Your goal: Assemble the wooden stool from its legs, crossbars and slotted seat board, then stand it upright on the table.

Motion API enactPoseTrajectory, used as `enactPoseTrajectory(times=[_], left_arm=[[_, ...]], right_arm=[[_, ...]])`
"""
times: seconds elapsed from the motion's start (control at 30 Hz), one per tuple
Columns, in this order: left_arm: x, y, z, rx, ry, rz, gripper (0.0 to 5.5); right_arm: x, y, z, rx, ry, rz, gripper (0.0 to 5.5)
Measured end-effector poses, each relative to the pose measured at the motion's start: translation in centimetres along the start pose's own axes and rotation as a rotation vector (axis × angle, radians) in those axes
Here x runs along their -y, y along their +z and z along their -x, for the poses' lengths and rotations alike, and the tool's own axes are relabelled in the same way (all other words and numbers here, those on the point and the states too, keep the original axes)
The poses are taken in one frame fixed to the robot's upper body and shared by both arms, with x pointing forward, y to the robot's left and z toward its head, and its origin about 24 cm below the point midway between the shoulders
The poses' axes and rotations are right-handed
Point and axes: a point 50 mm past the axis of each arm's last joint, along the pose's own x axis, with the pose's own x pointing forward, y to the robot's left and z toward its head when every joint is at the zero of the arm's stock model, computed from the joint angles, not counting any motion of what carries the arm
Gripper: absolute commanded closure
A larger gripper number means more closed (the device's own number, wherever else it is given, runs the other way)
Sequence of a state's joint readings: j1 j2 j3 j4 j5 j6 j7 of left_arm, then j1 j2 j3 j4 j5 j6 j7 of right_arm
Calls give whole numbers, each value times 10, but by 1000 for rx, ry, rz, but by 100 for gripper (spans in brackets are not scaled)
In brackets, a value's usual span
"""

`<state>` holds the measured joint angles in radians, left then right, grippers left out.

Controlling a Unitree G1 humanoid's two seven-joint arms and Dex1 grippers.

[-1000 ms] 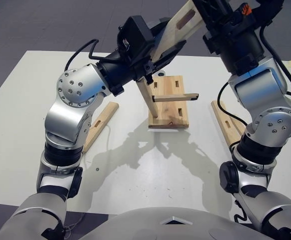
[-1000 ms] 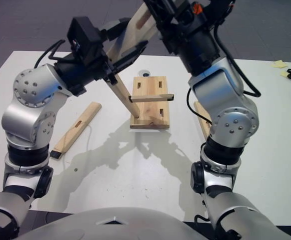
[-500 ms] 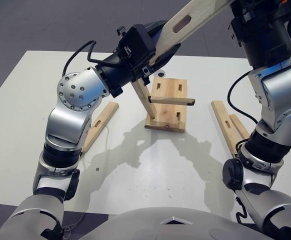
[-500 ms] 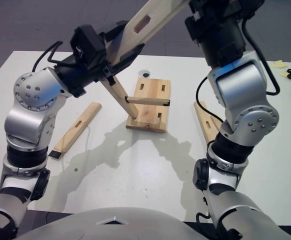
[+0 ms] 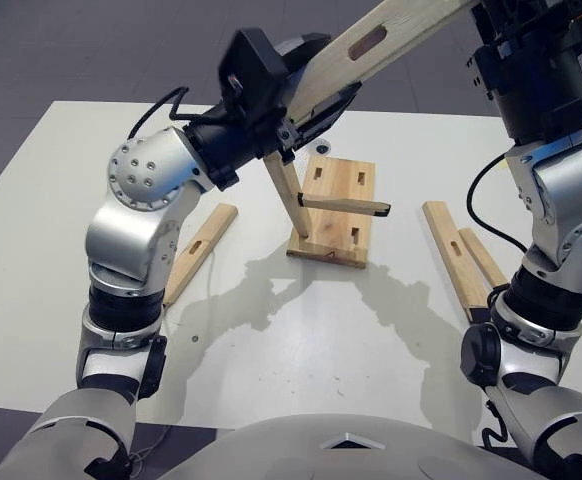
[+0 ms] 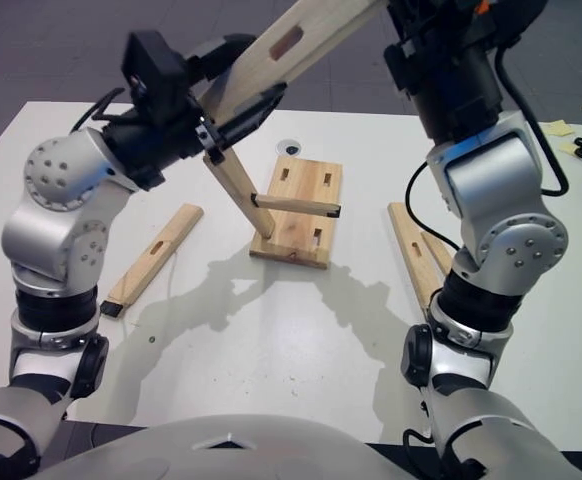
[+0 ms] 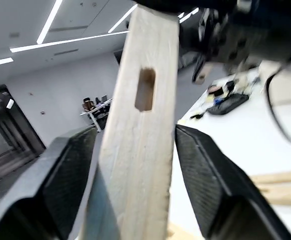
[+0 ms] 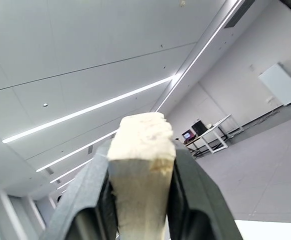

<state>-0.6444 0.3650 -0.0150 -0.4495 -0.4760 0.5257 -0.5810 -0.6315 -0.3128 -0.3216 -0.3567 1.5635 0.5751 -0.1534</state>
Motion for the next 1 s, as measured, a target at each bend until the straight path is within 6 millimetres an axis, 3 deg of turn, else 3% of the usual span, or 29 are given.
enactPoseTrajectory(times=[0.2,0.3,0.37,0.47,0.53,0.6,0.7,0.87,1.0], left_arm=[[-11,47,11,158,-104,114,104],[-24,57,28,96,-117,65,52],[-43,41,44,-54,-66,22,21],[-80,-9,67,-287,133,20,10],[-93,-38,76,-395,244,-29,10],[-88,-61,78,-447,277,-25,10],[-56,-90,68,-461,208,18,10],[-12,-81,46,-373,54,22,10],[-6,-69,42,-352,12,-9,10]], right_arm=[[10,25,-3,165,-76,-6,447],[22,31,-1,184,-166,58,447],[31,41,4,204,-239,129,447],[45,51,11,233,-339,209,447],[49,50,12,230,-372,244,447],[51,48,13,228,-385,255,447],[54,42,13,203,-399,277,447],[57,41,15,185,-409,320,447],[58,42,16,182,-418,346,447]])
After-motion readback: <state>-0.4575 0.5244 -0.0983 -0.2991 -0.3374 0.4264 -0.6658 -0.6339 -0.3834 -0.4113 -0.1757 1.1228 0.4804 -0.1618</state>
